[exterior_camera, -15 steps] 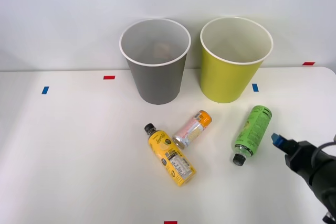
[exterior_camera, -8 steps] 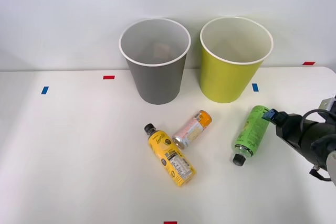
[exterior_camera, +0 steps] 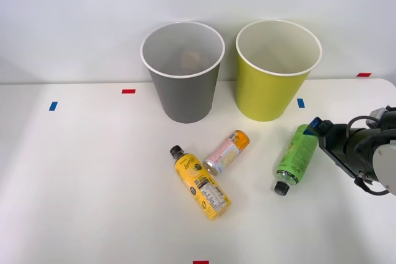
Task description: Put cans in the gray bin, plastic bottles in the light green bin
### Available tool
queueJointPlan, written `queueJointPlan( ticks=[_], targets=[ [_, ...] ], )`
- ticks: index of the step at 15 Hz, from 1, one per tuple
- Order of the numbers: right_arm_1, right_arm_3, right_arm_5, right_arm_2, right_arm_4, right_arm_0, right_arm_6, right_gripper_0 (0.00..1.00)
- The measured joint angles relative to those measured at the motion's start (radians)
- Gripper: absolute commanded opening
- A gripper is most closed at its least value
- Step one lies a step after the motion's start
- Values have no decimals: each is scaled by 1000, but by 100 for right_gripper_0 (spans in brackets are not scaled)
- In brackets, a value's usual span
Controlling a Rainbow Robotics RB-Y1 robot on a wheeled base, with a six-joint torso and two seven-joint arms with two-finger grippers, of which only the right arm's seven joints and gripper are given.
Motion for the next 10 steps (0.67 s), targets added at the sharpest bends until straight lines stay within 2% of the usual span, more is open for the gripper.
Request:
queueJointPlan(
  ticks=[5,10],
  targets=[
    [4,76,-4,34,55,-38,5,100],
    [72,217,-47,50,151,-123,6,100]
  ],
)
